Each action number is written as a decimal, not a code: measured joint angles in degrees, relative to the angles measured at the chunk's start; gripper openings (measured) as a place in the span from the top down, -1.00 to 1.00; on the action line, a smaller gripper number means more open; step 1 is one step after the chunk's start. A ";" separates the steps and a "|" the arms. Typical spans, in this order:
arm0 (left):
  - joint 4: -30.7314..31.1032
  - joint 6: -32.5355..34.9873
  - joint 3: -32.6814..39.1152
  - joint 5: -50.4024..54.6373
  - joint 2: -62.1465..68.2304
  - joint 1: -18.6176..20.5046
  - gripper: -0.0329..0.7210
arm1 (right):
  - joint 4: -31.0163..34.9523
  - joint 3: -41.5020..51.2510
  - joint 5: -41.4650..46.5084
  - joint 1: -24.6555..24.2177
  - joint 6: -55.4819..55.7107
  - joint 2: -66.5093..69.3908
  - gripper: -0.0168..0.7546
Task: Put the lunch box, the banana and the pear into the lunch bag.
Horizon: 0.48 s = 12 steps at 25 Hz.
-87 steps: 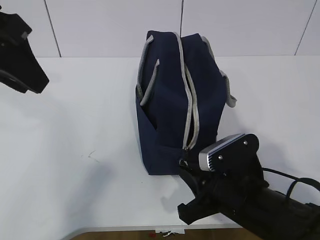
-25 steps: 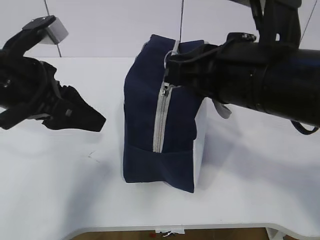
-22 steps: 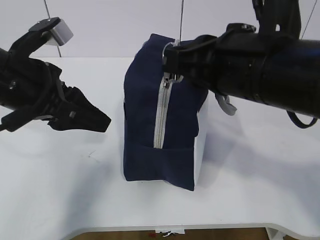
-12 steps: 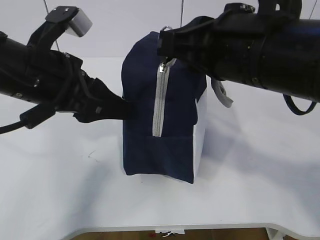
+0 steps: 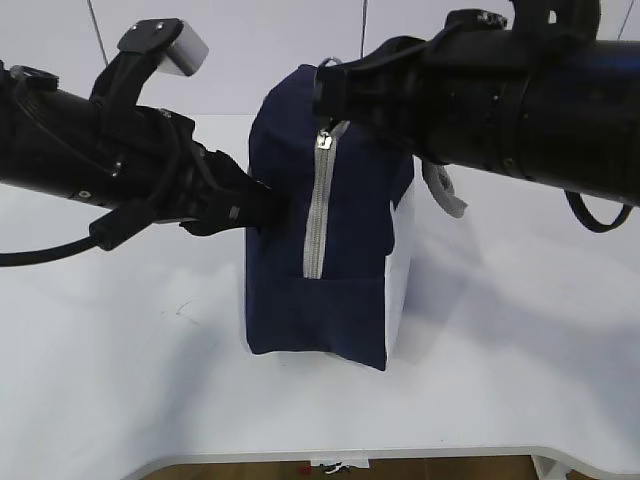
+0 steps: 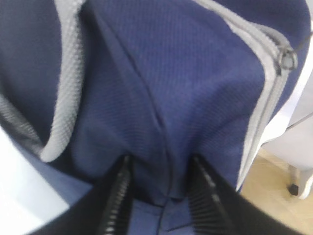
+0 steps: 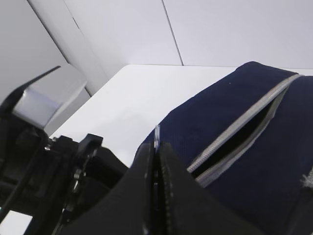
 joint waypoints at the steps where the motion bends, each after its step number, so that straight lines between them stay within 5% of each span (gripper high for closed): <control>1: -0.13 0.19 0.00 0.25 0.25 0.00 0.52 | 0.00 0.00 0.11 0.00 -0.13 0.00 0.98; 4: 1.55 0.90 0.00 1.36 0.25 0.00 0.87 | 0.10 -0.11 0.38 0.00 -1.04 0.18 0.98; 12: 12.98 0.99 0.00 4.95 -3.26 0.00 0.92 | 3.26 -2.85 0.85 -0.72 -8.69 0.23 0.98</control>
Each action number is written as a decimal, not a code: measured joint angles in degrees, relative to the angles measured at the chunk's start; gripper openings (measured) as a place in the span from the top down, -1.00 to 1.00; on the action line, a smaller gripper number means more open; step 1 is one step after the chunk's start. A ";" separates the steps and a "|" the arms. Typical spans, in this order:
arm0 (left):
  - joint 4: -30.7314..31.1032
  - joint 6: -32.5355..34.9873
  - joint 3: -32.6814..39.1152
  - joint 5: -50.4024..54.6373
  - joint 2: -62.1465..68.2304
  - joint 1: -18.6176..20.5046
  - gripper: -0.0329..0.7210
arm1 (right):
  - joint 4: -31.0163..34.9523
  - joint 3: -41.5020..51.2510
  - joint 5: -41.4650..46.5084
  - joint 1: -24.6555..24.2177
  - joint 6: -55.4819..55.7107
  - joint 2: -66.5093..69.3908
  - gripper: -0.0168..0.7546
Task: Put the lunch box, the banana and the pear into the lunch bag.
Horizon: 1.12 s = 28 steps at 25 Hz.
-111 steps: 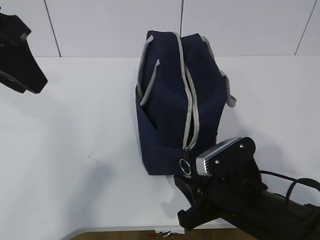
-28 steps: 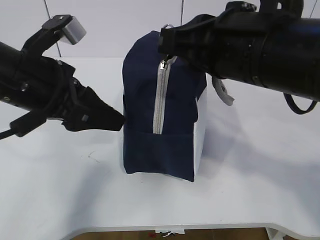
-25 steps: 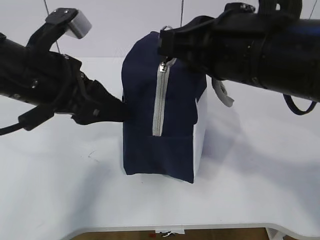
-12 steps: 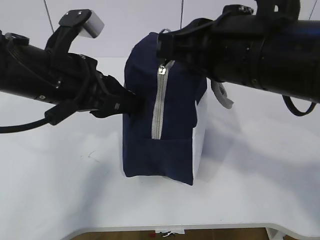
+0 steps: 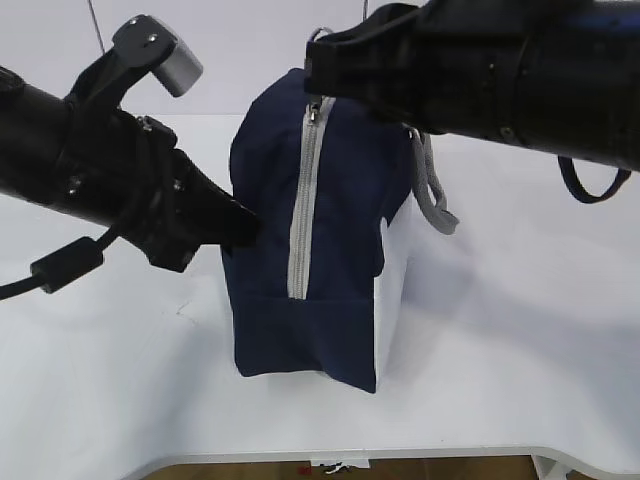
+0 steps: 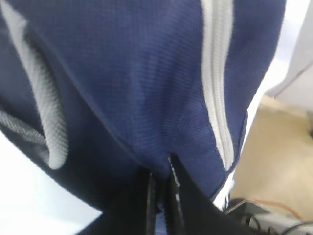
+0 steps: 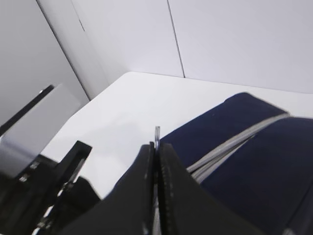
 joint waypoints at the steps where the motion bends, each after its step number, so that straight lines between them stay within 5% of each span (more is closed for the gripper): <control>1: 0.91 0.00 0.00 0.89 -0.33 0.00 0.92 | 1.10 -0.26 0.00 -0.56 -0.99 0.10 0.98; 28: 18.76 -6.24 0.13 11.18 -8.77 1.67 0.92 | 5.57 -9.76 3.71 -15.20 -4.69 14.91 0.98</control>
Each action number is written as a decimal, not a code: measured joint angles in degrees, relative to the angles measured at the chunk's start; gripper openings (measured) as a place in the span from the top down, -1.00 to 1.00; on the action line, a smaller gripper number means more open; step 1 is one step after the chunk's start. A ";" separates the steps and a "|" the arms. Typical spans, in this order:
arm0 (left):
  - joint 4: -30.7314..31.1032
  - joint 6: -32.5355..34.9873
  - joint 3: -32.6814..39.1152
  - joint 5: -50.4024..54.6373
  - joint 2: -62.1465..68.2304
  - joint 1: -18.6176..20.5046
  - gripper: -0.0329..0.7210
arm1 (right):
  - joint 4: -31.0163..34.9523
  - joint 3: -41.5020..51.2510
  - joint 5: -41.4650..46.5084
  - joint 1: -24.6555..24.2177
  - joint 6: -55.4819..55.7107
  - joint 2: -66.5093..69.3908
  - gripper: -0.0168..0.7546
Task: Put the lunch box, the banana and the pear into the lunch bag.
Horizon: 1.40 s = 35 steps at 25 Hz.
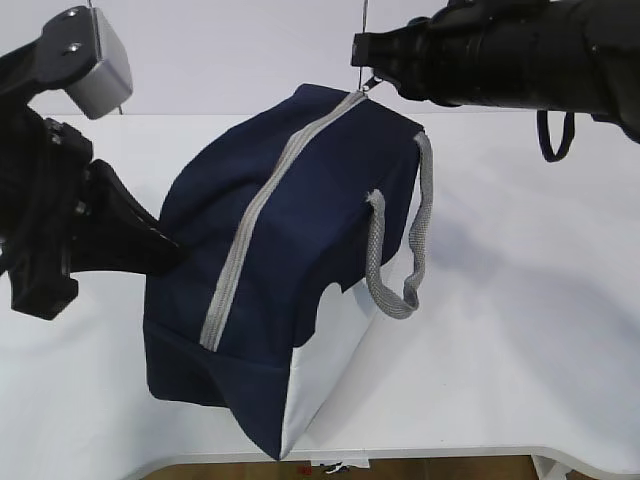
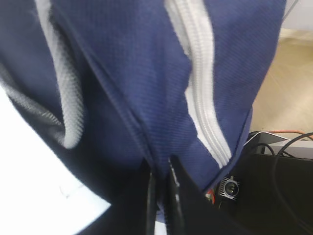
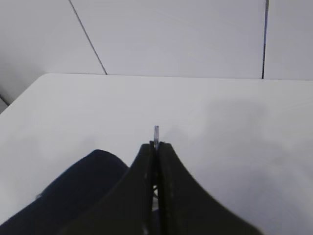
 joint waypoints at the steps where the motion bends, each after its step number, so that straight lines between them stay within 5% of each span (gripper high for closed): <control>1: 0.00 0.00 0.00 0.40 -0.25 0.68 0.92 | 0.27 -0.44 1.01 -0.94 0.00 0.73 0.98; 12: -3.74 -2.84 0.25 2.10 -0.78 3.53 0.83 | 1.98 -6.01 12.40 -3.16 -0.05 3.88 0.98; 21: -5.10 -13.08 -0.81 3.34 -1.46 3.53 -0.22 | 2.66 -6.42 16.82 -3.21 -0.14 5.72 0.98; 35: -4.04 -20.13 -21.18 5.06 9.88 3.53 -0.30 | 2.66 -6.75 18.13 -3.21 -0.14 8.31 0.98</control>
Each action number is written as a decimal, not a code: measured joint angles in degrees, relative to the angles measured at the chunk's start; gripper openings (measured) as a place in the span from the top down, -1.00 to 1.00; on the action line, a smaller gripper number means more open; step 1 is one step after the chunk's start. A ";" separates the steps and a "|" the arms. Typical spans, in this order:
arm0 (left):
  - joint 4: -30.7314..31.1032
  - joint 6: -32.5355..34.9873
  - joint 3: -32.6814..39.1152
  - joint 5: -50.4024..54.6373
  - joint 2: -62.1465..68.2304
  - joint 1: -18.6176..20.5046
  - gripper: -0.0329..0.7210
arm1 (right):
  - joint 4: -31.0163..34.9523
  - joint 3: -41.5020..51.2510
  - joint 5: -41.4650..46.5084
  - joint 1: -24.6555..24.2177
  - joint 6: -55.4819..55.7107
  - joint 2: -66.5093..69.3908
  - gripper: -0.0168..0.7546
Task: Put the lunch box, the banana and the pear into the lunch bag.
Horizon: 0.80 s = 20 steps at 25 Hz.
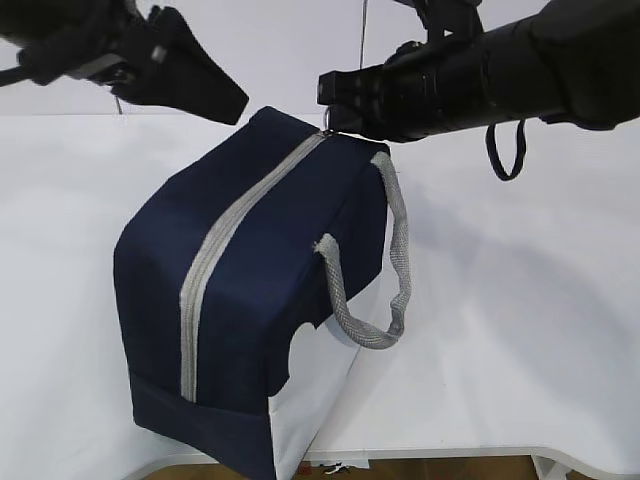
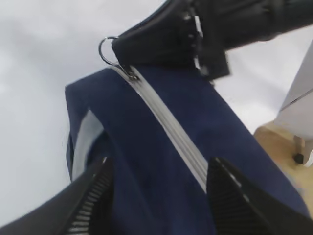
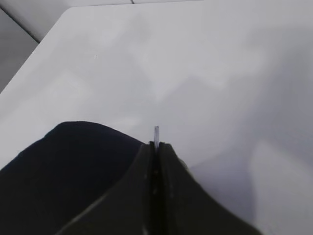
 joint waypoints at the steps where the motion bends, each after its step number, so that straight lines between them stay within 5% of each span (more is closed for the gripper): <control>1: 0.00 0.00 -1.27 0.00 1.84 0.00 -0.30 | 0.00 -0.14 -0.01 0.00 0.00 0.00 0.98; 10: 0.00 -0.13 -5.35 0.48 10.87 0.00 -0.19 | 0.00 -2.47 1.03 0.00 0.00 0.00 0.98; 12: 0.13 -0.25 -5.48 0.48 11.32 0.00 -0.03 | 0.00 -3.13 1.01 0.00 0.00 0.00 0.98; 16: 0.77 0.23 -5.48 0.48 11.35 0.00 0.71 | 0.00 -3.62 1.01 0.00 0.00 0.07 0.98; 20: 1.14 2.02 -5.48 1.00 11.35 0.00 0.91 | 0.00 -3.62 0.62 0.00 0.00 0.07 0.98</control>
